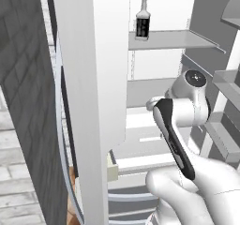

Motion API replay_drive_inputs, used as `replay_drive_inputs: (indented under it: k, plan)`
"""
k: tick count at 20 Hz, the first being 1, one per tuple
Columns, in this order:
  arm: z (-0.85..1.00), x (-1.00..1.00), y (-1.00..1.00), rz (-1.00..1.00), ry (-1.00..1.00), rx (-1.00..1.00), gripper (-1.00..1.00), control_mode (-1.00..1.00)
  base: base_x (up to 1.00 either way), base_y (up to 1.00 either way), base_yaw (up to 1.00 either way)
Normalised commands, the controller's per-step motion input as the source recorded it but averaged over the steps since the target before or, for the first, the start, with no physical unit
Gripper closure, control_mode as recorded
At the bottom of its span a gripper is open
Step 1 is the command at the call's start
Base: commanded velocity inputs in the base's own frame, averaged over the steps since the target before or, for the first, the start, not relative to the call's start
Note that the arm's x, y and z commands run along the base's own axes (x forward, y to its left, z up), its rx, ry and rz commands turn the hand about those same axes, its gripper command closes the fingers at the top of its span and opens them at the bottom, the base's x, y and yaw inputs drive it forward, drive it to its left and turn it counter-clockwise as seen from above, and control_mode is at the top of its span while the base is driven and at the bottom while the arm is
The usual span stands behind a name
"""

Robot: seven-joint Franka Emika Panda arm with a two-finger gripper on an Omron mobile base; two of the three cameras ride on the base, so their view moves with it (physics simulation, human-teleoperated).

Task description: Place the liquor on the top shelf of the fridge to keep it out of children's reach, and place the broccoli and cucumber on lower shelves for easy access.

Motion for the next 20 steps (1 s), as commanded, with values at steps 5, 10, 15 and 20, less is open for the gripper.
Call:
replay_drive_inputs:
  k: [5,10,15,20]
  plan:
    - [-0.08,0.52,0.00,0.00,0.00,0.00,1.00,-1.00,0.00,0.00,0.00]
    - [-0.18,0.41,0.00,0.00,0.00,0.00,1.00,-1.00,0.00,0.00,0.00]
    - [-0.25,0.41,0.00,0.00,0.00,0.00,1.00,-1.00,0.00,0.00,0.00]
    - [-0.22,0.38,0.00,0.00,0.00,0.00,1.00,-1.00,0.00,0.00,0.00]
